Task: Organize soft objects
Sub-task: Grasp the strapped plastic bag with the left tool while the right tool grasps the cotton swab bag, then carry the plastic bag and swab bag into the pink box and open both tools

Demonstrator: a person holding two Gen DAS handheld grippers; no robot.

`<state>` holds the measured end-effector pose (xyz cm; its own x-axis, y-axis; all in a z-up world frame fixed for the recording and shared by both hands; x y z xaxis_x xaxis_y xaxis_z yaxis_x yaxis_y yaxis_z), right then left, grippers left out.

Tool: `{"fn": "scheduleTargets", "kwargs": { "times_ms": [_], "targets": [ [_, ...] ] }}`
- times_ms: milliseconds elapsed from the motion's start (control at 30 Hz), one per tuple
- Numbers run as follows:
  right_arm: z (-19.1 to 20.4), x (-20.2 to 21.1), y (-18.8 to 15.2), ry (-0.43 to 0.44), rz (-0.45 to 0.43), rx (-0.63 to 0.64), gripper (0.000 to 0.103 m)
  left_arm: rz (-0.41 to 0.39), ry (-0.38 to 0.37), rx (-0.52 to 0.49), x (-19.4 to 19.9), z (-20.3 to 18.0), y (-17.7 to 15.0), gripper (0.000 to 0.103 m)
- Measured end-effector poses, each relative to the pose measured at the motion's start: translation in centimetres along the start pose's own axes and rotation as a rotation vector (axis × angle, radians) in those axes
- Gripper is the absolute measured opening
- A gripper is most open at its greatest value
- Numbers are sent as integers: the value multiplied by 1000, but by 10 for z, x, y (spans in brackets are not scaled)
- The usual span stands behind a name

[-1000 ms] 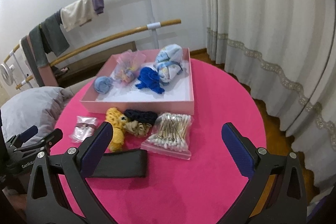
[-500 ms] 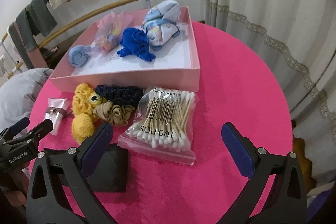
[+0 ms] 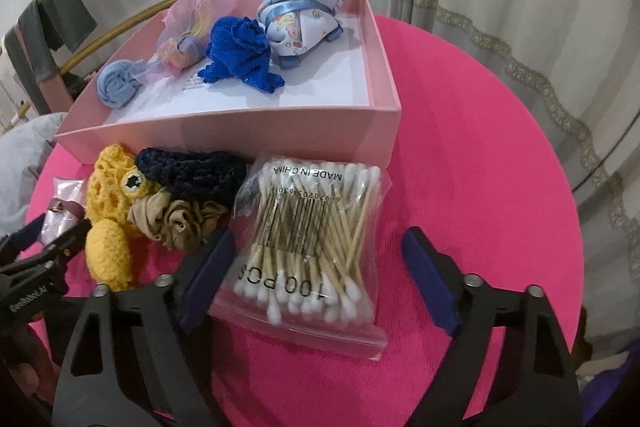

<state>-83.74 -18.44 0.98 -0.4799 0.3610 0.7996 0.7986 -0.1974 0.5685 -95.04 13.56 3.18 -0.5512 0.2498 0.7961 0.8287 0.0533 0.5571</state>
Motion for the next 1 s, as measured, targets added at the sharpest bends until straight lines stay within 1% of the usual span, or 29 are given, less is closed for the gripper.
{"fn": "scheduleTargets", "kwargs": {
  "times_ms": [33, 67, 100, 300, 367, 433, 633, 1000],
  "targets": [
    [0, 0, 0, -8, -6, 7, 70, -2, 0, -2, 2, 0, 1, 70],
    [0, 1, 1, -13, -10, 11, 59, -5, -4, -3, 4, 0, 1, 66],
    [-1, 2, 1, -21, -15, 14, 54, -5, -13, -1, 5, -1, 1, 64],
    [-14, 7, -3, 8, -15, -27, 45, -10, -40, 11, 14, 0, -2, 61],
    [-19, 10, -5, 15, -16, -45, 43, -15, -55, 24, 21, 1, -4, 61],
    [-25, 16, -8, 21, -20, -62, 41, -26, -53, 20, 29, 0, -5, 61],
    [-36, 36, -12, 32, -51, -80, 40, -79, -50, -6, 60, -10, -10, 60],
    [-28, 73, -11, 82, -113, -62, 39, -147, -58, -37, 118, -21, -25, 60]
  ]
}}
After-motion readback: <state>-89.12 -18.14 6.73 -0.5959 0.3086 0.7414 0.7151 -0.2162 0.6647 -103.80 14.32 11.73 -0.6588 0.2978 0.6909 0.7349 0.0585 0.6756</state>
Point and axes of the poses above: each gripper's, at about its wrist camera, not at the fingertips, and x roughly against the way its jaws point, z to its left, y to its top, the point moved 3 cm from there along -x, roughly the way its jaws point, and after that the axes turned 9 degrees about -y, right-handed, at the moved point
